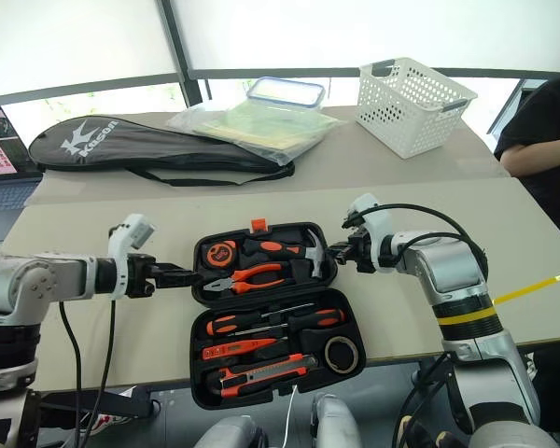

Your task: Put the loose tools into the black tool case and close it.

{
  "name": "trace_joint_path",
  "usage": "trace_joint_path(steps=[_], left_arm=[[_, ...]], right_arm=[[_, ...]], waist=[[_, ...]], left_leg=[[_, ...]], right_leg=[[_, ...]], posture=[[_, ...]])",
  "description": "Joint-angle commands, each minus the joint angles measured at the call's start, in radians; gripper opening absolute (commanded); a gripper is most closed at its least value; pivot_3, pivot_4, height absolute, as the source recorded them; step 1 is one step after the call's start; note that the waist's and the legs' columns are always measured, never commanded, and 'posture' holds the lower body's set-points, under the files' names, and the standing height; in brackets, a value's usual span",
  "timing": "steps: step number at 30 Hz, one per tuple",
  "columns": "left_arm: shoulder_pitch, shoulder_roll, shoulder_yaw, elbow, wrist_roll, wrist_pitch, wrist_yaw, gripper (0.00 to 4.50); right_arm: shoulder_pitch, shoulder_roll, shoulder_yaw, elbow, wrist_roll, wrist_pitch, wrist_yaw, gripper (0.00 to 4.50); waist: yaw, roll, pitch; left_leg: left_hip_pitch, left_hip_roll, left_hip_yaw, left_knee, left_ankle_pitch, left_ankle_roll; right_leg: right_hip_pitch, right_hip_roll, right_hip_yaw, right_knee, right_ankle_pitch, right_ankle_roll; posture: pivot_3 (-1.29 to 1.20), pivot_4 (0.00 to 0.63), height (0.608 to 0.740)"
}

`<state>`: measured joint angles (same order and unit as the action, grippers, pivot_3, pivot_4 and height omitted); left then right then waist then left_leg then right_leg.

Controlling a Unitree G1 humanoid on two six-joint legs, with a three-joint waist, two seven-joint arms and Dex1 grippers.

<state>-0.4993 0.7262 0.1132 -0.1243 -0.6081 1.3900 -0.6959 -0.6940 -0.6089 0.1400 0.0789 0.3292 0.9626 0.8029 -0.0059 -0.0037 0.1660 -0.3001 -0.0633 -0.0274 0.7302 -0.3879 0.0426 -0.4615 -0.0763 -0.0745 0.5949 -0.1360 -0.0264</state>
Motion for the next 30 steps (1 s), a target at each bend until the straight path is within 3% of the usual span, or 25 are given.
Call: trace_joint_path(steps=[1, 2, 3, 5, 6, 12, 18, 23, 30], left_arm=[[0.007, 0.005, -0.027, 0.005, 0.043, -0.031, 0.048, 3.60], [0.004, -0.009, -0.018, 0.014, 0.042, -0.029, 0.059, 3.60], [0.000, -0.021, -0.009, 0.017, 0.038, -0.035, 0.063, 3.08], [-0.008, -0.040, 0.006, 0.015, 0.032, -0.050, 0.070, 2.48], [-0.013, -0.050, 0.011, 0.015, 0.034, -0.056, 0.078, 1.92], [-0.031, -0.097, 0.057, 0.031, 0.016, -0.029, 0.099, 0.10], [-0.064, -0.109, 0.090, 0.051, -0.007, -0.027, 0.092, 0.03], [-0.086, -0.110, 0.060, 0.051, 0.029, -0.203, 0.059, 0.03], [-0.151, -0.161, 0.023, 0.112, 0.133, -0.538, 0.041, 0.03]], right_arm=[[0.015, -0.014, 0.007, -0.014, -0.011, -0.007, 0.006, 0.00], [0.013, -0.014, 0.007, -0.016, -0.010, -0.006, 0.006, 0.00], [0.012, -0.014, 0.006, -0.017, -0.009, -0.005, 0.006, 0.00], [0.010, -0.014, 0.006, -0.019, -0.008, -0.003, 0.006, 0.00], [0.010, -0.014, 0.005, -0.020, -0.008, -0.002, 0.006, 0.00], [0.018, -0.024, 0.001, -0.048, 0.001, 0.005, 0.012, 0.00], [0.026, -0.022, -0.009, -0.070, 0.013, 0.003, 0.011, 0.00], [0.008, 0.008, -0.036, -0.078, 0.005, -0.040, -0.026, 0.00], [-0.090, 0.104, -0.120, 0.006, -0.065, -0.304, -0.153, 0.00]], waist=[[-0.001, 0.000, 0.000], [-0.001, 0.000, 0.000], [0.000, 0.000, 0.000], [0.001, 0.000, 0.000], [0.002, 0.000, 0.000], [0.010, 0.000, 0.000], [0.008, 0.000, 0.000], [0.003, 0.000, 0.000], [-0.006, -0.001, 0.001]], left_leg=[[0.000, 0.000, 0.000, 0.000, 0.000, 0.000], [0.000, 0.000, 0.000, 0.000, 0.000, 0.000], [0.001, 0.000, 0.000, 0.000, 0.000, 0.000], [0.001, 0.000, 0.000, 0.000, 0.000, 0.000], [0.001, 0.000, 0.000, 0.000, 0.000, 0.000], [0.003, 0.000, 0.000, 0.000, 0.002, -0.003], [0.003, 0.003, 0.000, 0.000, 0.002, -0.004], [0.001, 0.003, 0.000, 0.000, 0.002, -0.004], [-0.005, 0.002, 0.002, 0.000, 0.002, -0.004]], right_leg=[[0.000, 0.000, 0.000, 0.000, 0.000, 0.000], [0.000, 0.000, 0.000, 0.000, 0.000, 0.000], [0.000, 0.000, 0.000, 0.000, 0.000, 0.000], [0.001, 0.000, 0.000, 0.000, 0.000, 0.000], [0.001, 0.000, 0.000, 0.000, 0.000, 0.000], [0.002, -0.002, 0.005, 0.000, 0.000, 0.000], [0.002, -0.001, 0.007, 0.000, -0.001, -0.001], [0.000, -0.001, 0.006, 0.000, 0.000, -0.001], [-0.008, -0.001, 0.007, 0.000, 0.000, -0.002]], posture=[[0.00, 0.150, 0.740], [0.00, 0.150, 0.740], [0.00, 0.150, 0.740], [0.00, 0.150, 0.740], [0.00, 0.150, 0.740], [0.00, 0.150, 0.740], [0.00, 0.150, 0.740], [0.00, 0.150, 0.740], [0.00, 0.150, 0.740]])
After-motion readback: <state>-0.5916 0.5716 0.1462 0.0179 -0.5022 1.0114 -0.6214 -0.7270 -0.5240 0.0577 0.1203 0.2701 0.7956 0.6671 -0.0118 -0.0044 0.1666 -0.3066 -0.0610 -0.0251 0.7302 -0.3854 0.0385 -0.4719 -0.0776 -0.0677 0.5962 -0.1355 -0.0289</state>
